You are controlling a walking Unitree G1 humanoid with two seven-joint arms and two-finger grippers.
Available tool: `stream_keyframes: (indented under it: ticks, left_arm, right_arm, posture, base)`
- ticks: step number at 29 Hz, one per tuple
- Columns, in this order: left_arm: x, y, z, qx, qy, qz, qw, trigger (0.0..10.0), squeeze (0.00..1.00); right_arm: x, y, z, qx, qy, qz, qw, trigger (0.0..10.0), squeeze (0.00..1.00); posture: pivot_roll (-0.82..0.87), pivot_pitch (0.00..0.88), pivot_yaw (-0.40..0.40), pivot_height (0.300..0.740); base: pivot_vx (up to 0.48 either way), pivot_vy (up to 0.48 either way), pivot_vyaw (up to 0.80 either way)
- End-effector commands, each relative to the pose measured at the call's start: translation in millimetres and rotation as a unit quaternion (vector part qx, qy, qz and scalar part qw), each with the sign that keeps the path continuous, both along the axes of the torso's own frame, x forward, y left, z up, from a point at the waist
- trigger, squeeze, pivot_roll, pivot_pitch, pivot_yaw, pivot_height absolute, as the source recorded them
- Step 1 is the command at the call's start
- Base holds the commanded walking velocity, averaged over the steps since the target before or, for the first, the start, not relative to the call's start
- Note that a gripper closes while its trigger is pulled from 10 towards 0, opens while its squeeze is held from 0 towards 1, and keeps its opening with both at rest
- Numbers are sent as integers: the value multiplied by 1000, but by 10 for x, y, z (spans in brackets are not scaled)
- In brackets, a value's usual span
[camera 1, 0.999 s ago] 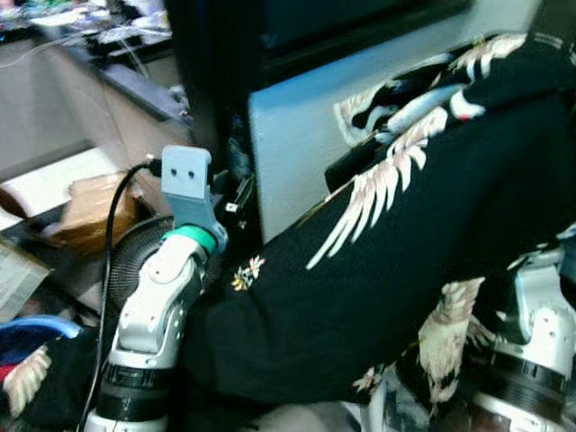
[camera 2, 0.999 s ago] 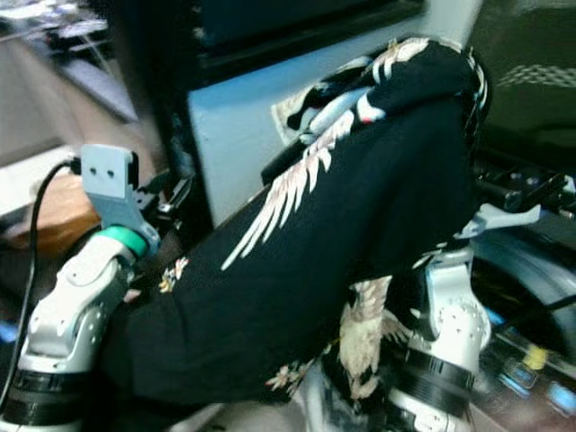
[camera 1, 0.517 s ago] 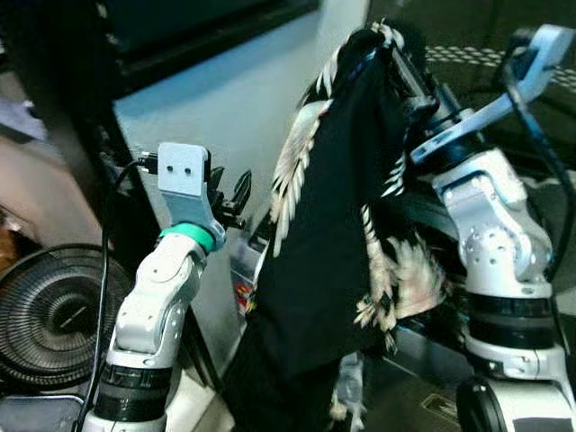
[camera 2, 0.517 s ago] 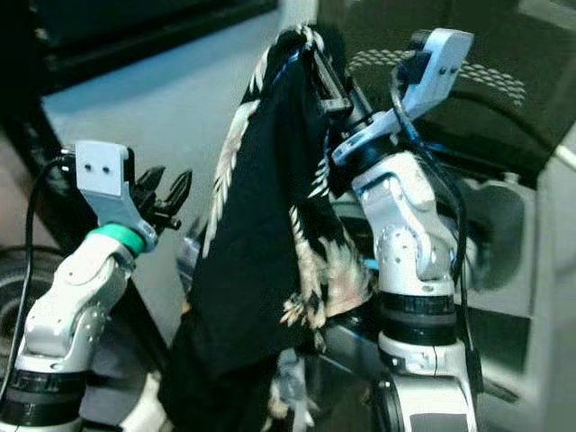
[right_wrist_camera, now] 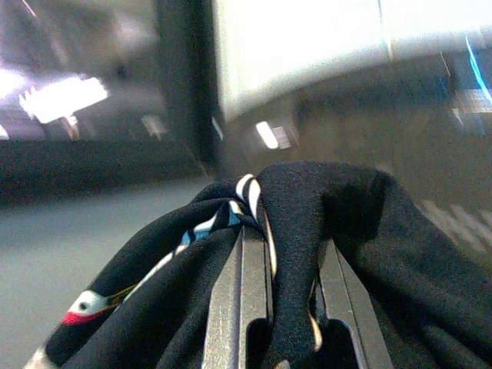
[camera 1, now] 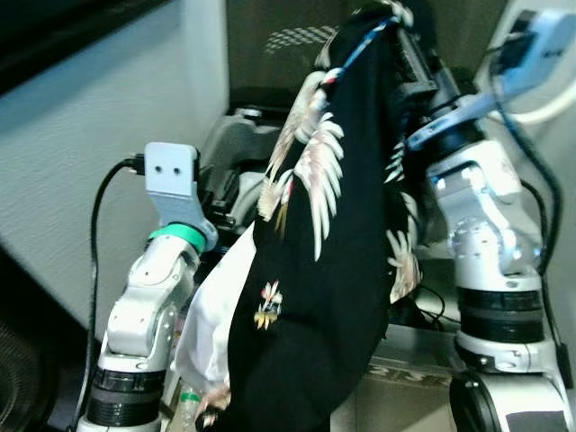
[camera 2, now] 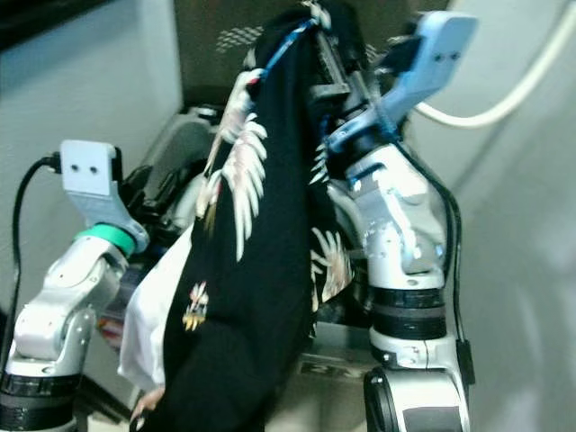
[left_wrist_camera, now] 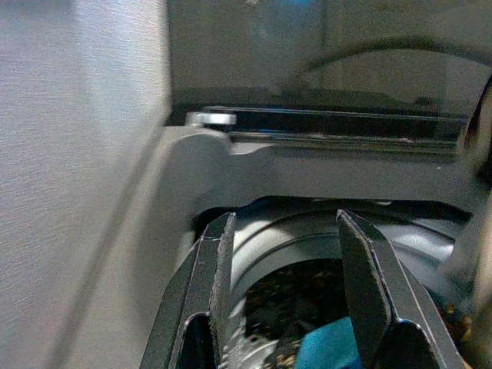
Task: Clothes washing
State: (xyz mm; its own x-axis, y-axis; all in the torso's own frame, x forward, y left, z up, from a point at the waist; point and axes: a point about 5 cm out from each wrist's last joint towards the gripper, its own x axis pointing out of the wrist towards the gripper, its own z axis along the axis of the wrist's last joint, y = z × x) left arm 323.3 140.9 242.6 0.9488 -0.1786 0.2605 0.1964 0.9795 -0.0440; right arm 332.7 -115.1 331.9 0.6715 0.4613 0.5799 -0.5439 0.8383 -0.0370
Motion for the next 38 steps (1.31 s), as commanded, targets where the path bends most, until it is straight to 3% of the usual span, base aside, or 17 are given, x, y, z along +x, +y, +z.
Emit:
stream_keyframes:
  ticks: [1,13,17,27,32,33,35,38]
  left_arm:
    - [-5,43,-23,3,7,10,1000,10000,0]
    - [-30,22,-24,-3,7,4,1000,10000,0]
    - [-49,6,-23,-17,9,-6,1000,10000,0]
    - [-68,-24,-14,-11,-3,-5,1000,10000,0]
    - [-52,-16,-24,-10,-2,2,1000,10000,0]
    - [-41,-16,-23,-10,-2,3,1000,10000,0]
    - [-25,-35,-20,-10,-3,1,1000,10000,0]
    - [-24,-41,-19,-10,-3,0,1000,10000,0]
  right_arm:
    - [-47,46,93,2,-20,9,1000,10000,0]
    - [-4,49,81,18,-14,-4,1000,10000,0]
    - [-39,97,74,8,-20,13,1000,10000,0]
    - [16,121,2,11,6,29,1000,10000,0]
    - [221,335,-8,-67,30,52,996,10000,0]
    - [326,450,102,-97,22,51,994,10000,0]
    - [437,588,656,-94,-34,25,995,10000,0]
    - [431,611,845,-81,-54,16,995,10000,0]
  posture:
    - [127,16,58,740]
    - [132,11,45,740]
    - [129,9,45,740]
    - [123,10,41,740]
    - [100,13,43,740]
    - [91,15,46,740]
    - [91,17,43,740]
    - [91,17,43,740]
  base:
    - [0,0,-800]
    - [0,0,-800]
    - [0,480,-589]
    - [0,0,0]
    - [0,0,0]
    - [0,0,0]
    - [0,0,0]
    - [0,0,0]
